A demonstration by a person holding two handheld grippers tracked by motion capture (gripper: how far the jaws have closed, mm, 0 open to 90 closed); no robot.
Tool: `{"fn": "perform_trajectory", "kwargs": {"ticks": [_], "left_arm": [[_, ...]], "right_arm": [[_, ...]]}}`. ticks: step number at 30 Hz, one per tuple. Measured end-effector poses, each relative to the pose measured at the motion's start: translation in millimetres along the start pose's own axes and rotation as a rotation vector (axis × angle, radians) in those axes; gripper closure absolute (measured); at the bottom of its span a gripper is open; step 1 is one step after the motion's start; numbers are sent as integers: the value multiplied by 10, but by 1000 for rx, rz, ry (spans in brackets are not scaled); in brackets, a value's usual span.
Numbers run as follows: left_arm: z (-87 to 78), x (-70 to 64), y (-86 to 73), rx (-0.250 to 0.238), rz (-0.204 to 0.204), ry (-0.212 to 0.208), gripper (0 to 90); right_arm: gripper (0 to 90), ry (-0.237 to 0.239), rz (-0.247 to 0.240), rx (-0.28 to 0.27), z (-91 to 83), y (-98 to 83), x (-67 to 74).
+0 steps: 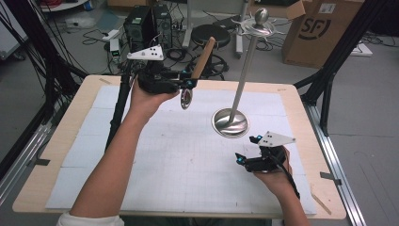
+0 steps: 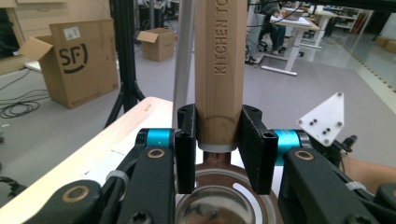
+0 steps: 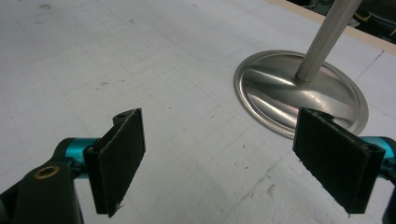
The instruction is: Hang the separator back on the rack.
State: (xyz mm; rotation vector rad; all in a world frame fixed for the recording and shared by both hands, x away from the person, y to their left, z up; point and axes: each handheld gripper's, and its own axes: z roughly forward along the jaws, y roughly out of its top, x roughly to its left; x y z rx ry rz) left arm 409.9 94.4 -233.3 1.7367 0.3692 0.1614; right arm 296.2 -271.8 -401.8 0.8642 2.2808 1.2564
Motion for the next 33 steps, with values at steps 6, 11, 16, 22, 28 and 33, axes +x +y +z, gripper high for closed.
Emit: {"fn": "perform_trajectory", "kwargs": {"ticks": [6, 11, 16, 22, 28, 33], "left_arm": [[17, 54, 49, 1, 0, 20, 691], [54, 79, 72, 10, 0, 33, 691], [88, 82, 136, 8, 10, 34, 691], [146, 65, 226, 15, 27, 34, 691], [190, 76, 320, 9, 36, 38, 691], [224, 97, 413, 5, 40, 47, 691]], "right_arm": [[157, -2, 3, 3, 0, -2, -5], [157, -2, 1, 5, 3, -2, 2], [157, -2, 0, 7, 7, -3, -1], [157, -1, 0, 5, 11, -5, -10], [157, 0, 0, 7, 17, -4, -3], [157, 0, -2, 7, 20, -2, 0]]}}
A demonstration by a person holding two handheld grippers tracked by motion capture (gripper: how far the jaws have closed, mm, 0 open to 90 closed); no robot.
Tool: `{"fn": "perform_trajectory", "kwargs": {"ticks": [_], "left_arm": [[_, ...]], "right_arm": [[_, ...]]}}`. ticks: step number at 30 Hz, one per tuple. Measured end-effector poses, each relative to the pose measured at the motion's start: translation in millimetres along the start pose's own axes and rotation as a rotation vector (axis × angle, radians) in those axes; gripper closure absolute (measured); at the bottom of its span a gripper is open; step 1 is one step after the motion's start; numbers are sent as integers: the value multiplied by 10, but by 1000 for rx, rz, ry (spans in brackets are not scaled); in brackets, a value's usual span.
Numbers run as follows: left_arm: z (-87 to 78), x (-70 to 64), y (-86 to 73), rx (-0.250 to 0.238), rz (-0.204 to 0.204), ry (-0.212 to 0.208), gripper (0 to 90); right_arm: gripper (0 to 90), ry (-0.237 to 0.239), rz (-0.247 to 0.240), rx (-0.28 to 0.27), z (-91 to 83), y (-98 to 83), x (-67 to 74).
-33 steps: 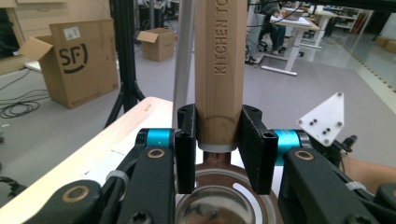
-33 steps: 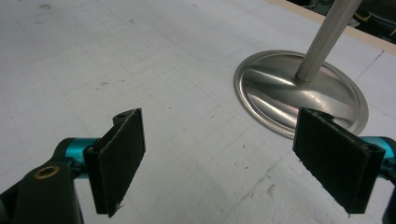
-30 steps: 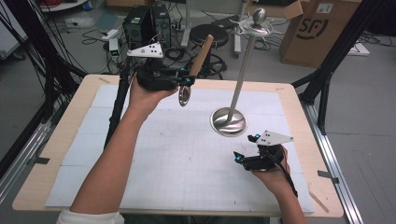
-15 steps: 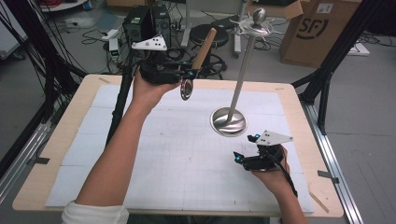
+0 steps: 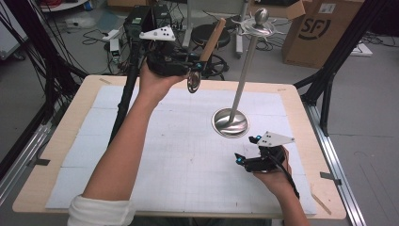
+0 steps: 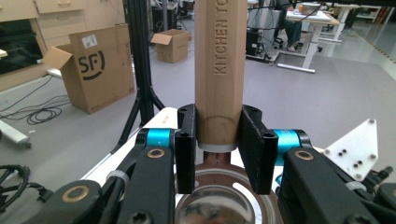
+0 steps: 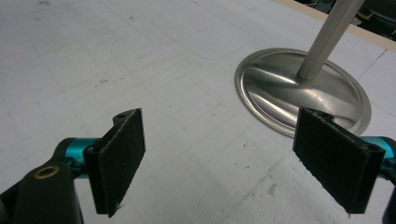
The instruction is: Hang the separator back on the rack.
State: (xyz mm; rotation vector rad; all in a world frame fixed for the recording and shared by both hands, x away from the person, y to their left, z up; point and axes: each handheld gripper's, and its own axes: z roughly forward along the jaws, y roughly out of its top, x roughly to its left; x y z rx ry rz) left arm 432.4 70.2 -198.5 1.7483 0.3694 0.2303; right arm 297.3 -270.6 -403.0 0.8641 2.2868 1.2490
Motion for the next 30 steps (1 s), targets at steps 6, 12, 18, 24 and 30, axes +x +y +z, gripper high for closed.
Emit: {"fn": "perform_trajectory", "kwargs": {"ticks": [6, 12, 18, 24, 30], "left_arm": [[45, 55, 81, 10, -1, 16, 691], [151, 158, 83, 27, -22, 27, 691], [259, 253, 58, 23, -35, 22, 690], [314, 349, 19, 21, -54, 25, 691], [349, 308, 18, 13, -38, -13, 690]], "right_arm": [[158, 2, 5, -5, -6, 2, 3], [157, 2, -1, -5, -8, 0, -7], [157, 3, 8, -8, -7, -4, -26], [157, 3, 8, 1, 9, -11, -25], [157, 1, 6, 7, 27, -16, -33]]}}
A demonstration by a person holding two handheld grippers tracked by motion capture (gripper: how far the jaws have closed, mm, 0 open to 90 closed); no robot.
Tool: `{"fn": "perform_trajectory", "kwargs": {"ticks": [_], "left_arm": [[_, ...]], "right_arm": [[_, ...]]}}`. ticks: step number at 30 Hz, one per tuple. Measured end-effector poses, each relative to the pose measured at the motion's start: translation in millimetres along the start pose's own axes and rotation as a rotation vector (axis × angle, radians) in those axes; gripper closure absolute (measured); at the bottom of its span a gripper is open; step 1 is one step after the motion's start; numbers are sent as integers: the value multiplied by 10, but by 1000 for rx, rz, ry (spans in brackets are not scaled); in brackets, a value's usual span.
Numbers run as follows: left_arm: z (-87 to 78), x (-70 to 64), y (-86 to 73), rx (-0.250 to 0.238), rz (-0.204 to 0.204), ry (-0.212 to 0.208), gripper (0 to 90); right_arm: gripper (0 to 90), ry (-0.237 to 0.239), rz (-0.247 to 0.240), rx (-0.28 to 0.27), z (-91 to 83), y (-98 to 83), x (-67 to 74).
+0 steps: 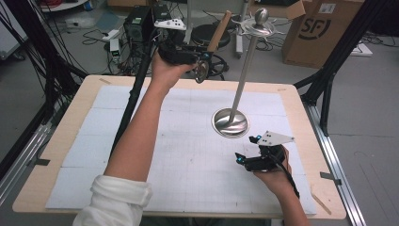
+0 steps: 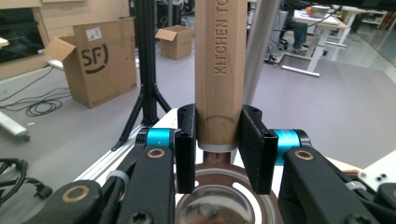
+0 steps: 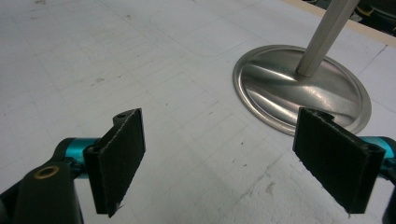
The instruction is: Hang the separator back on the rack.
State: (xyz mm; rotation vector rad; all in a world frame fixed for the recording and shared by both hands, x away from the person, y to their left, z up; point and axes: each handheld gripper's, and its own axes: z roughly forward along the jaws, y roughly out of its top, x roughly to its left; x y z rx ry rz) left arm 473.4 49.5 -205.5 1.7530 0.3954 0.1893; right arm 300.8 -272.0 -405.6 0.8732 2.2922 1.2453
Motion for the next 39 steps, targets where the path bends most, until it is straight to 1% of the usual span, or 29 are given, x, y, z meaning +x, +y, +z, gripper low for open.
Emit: {"fn": "perform_trajectory", "kwargs": {"ticks": [1, 2, 3, 6, 7, 10, 13, 17, 19, 23, 25, 27, 33, 39], "left_arm": [[7, -32, 3, 4, 4, -6, 690], [11, -64, 5, 3, 16, -13, 691], [13, -102, 7, -5, 22, -24, 691], [-4, -210, 10, -21, 28, -46, 690], [-14, -242, 13, -19, 31, -50, 690], [-60, -325, 16, -15, 51, -44, 690], [-116, -365, -24, -22, 46, -46, 691], [-140, -418, -74, 5, 54, -31, 691], [-137, -433, -73, 17, 61, -27, 691], [-119, -451, -56, 8, 65, -27, 691], [-105, -455, -51, 5, 65, -34, 691], [-82, -461, -51, 18, 71, -25, 691], [3, -459, -75, 35, 67, -24, 691], [102, -457, -83, 37, 61, -27, 690]], "right_arm": [[157, 2, 1, 1, 3, 0, 1], [157, 5, 2, 3, 7, 0, 5], [157, 0, -1, 3, 9, 0, 7], [157, 4, -4, 4, 16, 0, 9], [157, 4, -6, 5, 15, 1, 12], [157, 2, -7, 8, 9, 4, 23], [157, 1, -15, 0, -2, 8, 28], [157, 4, -18, -1, 1, 12, 39], [157, 2, -18, -4, 4, 18, 50], [157, 4, -18, -6, 1, 25, 59], [157, 3, -18, -3, 0, 24, 57], [157, 1, -16, -4, 3, 23, 53], [157, 7, -17, 2, 11, 22, 53], [157, 6, -20, 1, 9, 23, 52]]}}
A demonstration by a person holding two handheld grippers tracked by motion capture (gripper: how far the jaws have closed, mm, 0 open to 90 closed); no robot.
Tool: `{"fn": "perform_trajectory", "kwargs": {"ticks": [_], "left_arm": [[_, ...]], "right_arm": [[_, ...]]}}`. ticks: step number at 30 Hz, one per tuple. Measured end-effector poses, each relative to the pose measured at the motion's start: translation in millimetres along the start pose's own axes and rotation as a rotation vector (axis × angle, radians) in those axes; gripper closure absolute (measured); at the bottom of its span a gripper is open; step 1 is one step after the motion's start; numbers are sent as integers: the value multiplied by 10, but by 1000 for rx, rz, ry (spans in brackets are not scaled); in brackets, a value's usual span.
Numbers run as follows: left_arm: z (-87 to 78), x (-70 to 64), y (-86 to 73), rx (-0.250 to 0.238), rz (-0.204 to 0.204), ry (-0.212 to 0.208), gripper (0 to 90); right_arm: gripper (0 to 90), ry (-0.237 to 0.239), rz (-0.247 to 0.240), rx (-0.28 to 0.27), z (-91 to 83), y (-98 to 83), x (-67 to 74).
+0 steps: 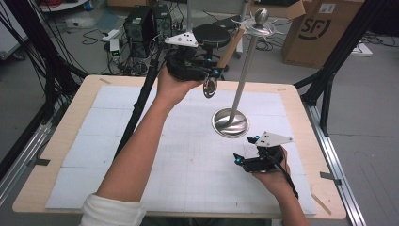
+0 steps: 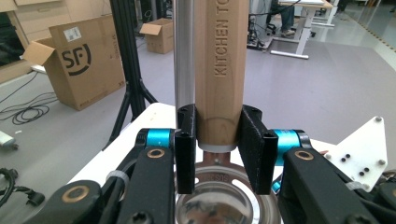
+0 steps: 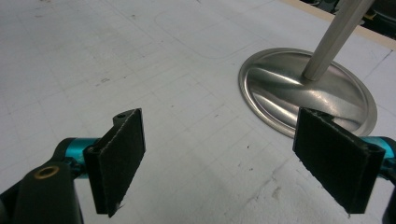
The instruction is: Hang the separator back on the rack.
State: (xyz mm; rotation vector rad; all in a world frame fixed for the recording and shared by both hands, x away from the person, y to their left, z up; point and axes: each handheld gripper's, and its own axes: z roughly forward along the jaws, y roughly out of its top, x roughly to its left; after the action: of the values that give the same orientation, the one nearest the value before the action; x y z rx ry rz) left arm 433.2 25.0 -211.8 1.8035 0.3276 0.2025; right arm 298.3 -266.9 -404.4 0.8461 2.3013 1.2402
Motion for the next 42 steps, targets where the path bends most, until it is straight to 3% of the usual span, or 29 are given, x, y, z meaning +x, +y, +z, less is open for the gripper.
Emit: {"fn": "perform_trajectory", "kwargs": {"ticks": [6, 22, 28, 39, 42], "left_arm": [[86, 10, -17, 11, 1, -3, 690], [194, -57, 15, 34, -14, 53, 690], [239, -15, 58, 55, -19, 77, 690], [326, 18, -7, 52, -27, 43, 685], [327, 25, -21, 58, -30, 37, 637]], "right_arm": [[157, -1, 4, -1, 0, -2, -5], [157, 3, 9, -3, -4, -2, -6], [157, 4, 9, -3, -5, -1, -5], [157, 3, 12, -3, -3, -8, -26], [157, 3, 14, -4, -10, -8, -28]]}}
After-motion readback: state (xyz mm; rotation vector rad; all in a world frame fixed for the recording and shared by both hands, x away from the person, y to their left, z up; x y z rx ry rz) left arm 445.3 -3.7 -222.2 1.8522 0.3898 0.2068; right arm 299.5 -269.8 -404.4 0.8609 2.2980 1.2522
